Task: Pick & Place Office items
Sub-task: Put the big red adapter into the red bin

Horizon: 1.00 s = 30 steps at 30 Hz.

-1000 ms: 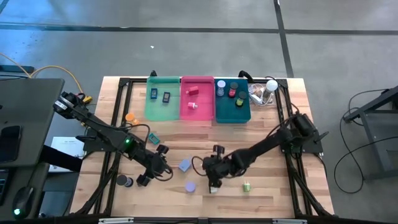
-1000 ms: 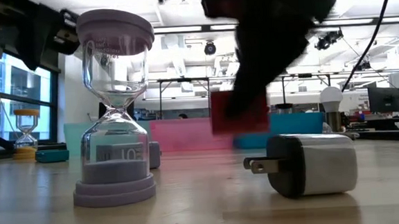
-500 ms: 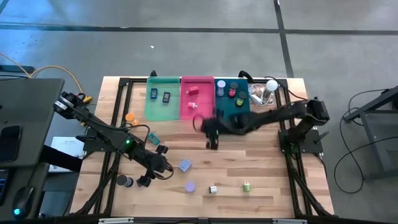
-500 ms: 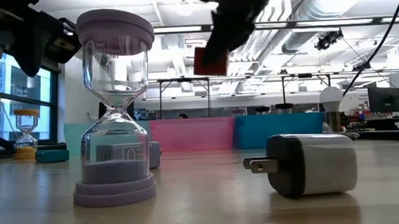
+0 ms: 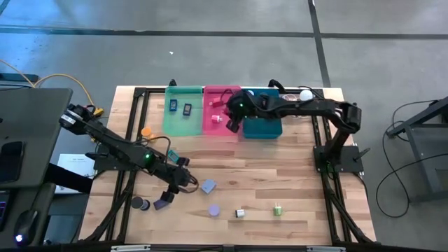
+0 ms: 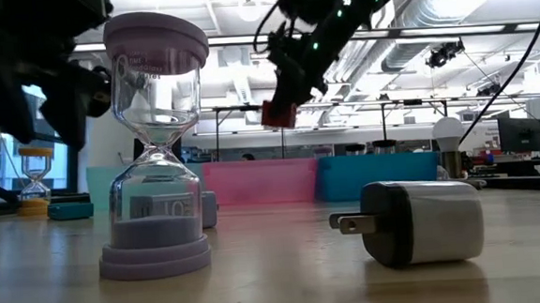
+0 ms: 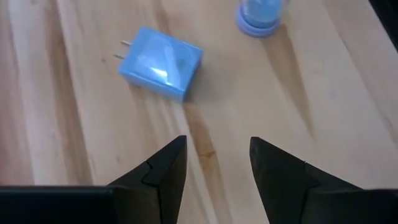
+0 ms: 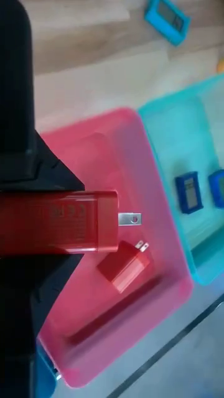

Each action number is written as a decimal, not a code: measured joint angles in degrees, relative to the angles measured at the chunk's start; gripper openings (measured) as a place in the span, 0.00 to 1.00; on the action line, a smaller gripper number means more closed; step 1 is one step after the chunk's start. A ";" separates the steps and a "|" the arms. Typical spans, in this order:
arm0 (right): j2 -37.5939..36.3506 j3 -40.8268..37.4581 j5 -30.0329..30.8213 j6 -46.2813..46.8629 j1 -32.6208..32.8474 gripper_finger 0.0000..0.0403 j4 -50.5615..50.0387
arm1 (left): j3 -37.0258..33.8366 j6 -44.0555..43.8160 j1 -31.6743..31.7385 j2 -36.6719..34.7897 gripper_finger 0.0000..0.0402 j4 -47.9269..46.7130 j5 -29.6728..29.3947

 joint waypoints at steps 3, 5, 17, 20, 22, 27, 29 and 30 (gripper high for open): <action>2.47 0.00 -1.31 0.07 -1.52 0.25 2.48 | 0.00 1.03 1.07 0.00 0.42 0.13 0.16; 3.98 -0.04 -1.05 0.23 -2.20 0.25 3.06 | 0.00 1.48 1.48 0.00 0.42 0.19 0.18; 9.96 -0.04 -4.40 4.99 -5.31 0.25 2.66 | 0.00 1.43 1.68 0.00 0.42 0.25 0.23; 10.48 -0.04 -5.31 5.41 -5.68 0.25 1.31 | 0.00 1.21 1.68 0.00 0.42 0.36 0.23; 10.52 -0.04 -7.08 5.97 -5.69 0.25 0.57 | 0.00 0.99 1.68 0.00 0.42 0.50 0.31; 10.52 -0.04 -7.28 6.62 -5.61 0.25 0.04 | 0.01 0.54 1.68 0.00 0.42 0.73 0.69; 10.52 -0.04 -7.24 7.55 -5.63 0.26 -0.28 | 0.00 0.49 1.68 0.00 0.42 0.81 0.73; 10.52 -0.04 -7.14 7.89 -5.63 0.27 -0.39 | 0.02 0.25 1.68 0.00 0.42 0.85 0.73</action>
